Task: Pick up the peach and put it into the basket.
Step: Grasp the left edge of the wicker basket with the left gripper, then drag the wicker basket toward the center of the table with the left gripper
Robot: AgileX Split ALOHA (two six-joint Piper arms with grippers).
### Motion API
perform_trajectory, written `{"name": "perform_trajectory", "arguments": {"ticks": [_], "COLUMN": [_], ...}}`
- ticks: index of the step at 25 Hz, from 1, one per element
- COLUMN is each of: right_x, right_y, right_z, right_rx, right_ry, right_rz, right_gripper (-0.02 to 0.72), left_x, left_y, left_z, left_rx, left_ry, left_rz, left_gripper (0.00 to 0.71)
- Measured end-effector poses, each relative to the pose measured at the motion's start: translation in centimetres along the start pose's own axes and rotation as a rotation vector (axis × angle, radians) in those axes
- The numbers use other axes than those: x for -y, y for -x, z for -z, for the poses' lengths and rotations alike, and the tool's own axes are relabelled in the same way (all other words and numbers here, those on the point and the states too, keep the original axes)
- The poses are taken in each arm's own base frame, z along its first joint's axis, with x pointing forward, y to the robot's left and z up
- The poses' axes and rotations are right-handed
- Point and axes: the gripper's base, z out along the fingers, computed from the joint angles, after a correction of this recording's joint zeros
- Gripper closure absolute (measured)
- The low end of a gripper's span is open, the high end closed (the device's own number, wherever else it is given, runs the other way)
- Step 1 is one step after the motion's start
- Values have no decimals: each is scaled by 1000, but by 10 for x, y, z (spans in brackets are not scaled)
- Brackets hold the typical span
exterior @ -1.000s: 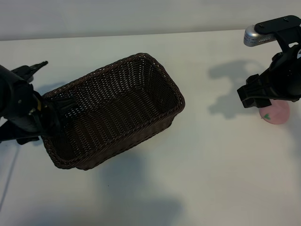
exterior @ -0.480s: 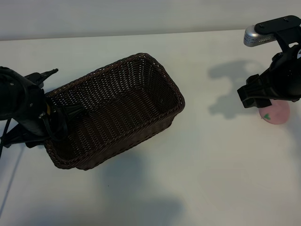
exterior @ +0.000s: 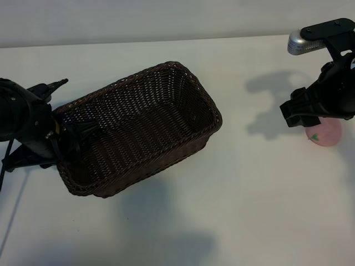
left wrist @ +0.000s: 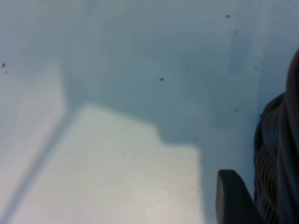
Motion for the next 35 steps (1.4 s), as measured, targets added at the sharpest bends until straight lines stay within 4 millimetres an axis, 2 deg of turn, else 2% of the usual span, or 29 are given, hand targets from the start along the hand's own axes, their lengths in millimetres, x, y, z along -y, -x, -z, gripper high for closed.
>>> {"name": "perform_trajectory", "arguments": {"ticks": [9,16,22,35], "right_x": [0,0,0,0], "right_y": [0,0,0,0], "right_z": [0,0,0,0], "right_rx": [-2,-3,-3,-5], "right_ry": [0,0,0,-1], "right_rz": [0,0,0,3], "right_gripper": [108,108,108,108], "left_x": [2,7,13,13], "left_y": [1,1,3,8], "left_z": [0,1,15,43], "left_rx": [14,14,42,133], "left_ry": [-23,-85,-190,-299], "left_rz": [-13,-13,-13,-12], "left_gripper": [444,483,546,549]}}
